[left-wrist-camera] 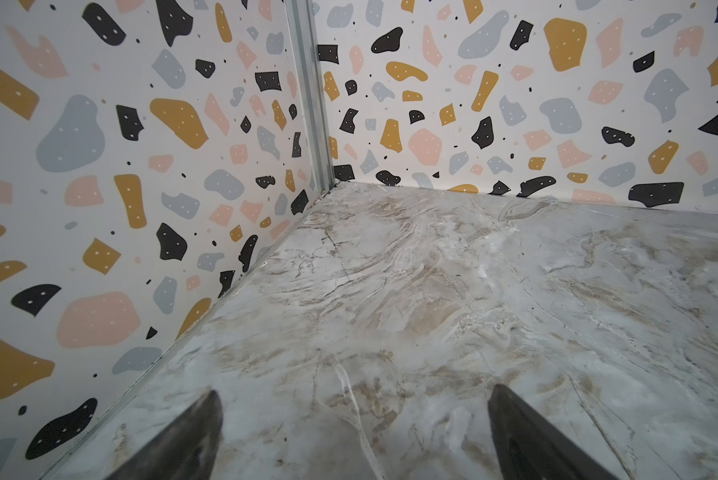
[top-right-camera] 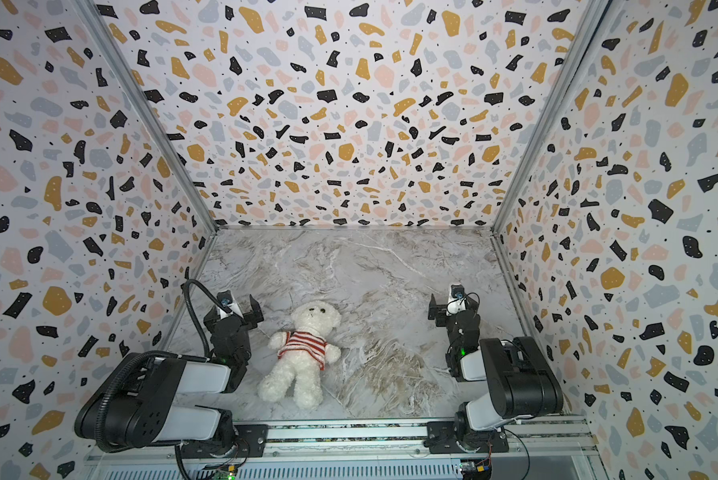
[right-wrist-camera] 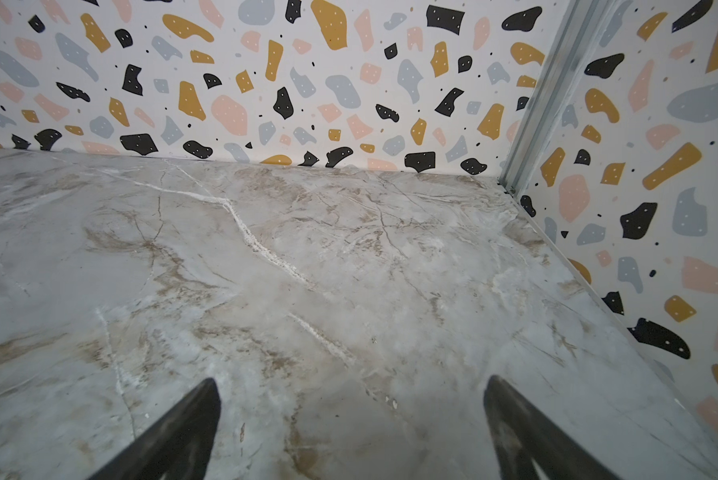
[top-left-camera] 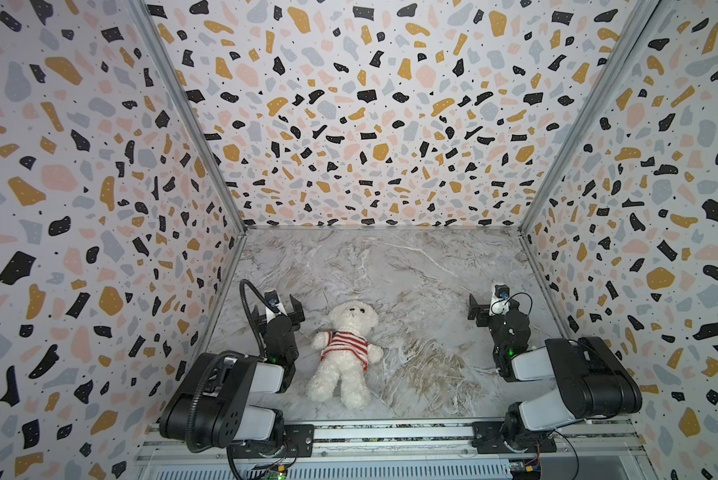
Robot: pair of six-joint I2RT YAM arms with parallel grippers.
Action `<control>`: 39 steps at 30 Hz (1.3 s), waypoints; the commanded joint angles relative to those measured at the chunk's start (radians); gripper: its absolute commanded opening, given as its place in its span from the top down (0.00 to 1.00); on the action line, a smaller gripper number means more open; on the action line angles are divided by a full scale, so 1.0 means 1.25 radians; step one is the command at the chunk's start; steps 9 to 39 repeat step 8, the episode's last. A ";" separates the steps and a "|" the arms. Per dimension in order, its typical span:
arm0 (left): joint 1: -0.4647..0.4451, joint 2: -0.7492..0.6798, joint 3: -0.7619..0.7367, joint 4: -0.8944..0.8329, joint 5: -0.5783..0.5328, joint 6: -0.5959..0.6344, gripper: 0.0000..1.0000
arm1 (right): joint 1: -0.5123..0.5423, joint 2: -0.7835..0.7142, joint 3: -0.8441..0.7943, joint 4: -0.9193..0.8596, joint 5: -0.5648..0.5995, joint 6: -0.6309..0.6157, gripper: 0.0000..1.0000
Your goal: Dress the teddy bear
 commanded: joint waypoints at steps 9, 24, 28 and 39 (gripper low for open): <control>0.005 -0.005 0.008 0.031 0.002 -0.005 0.00 | 0.002 0.001 0.018 0.004 0.005 -0.005 0.01; 0.005 -0.005 0.008 0.031 0.002 -0.005 0.00 | 0.002 0.001 0.018 0.004 0.005 -0.005 0.01; 0.005 -0.005 0.008 0.031 0.002 -0.005 0.00 | 0.002 0.001 0.018 0.004 0.005 -0.005 0.01; 0.005 -0.005 0.008 0.031 0.002 -0.005 0.00 | 0.002 0.001 0.018 0.004 0.005 -0.005 0.01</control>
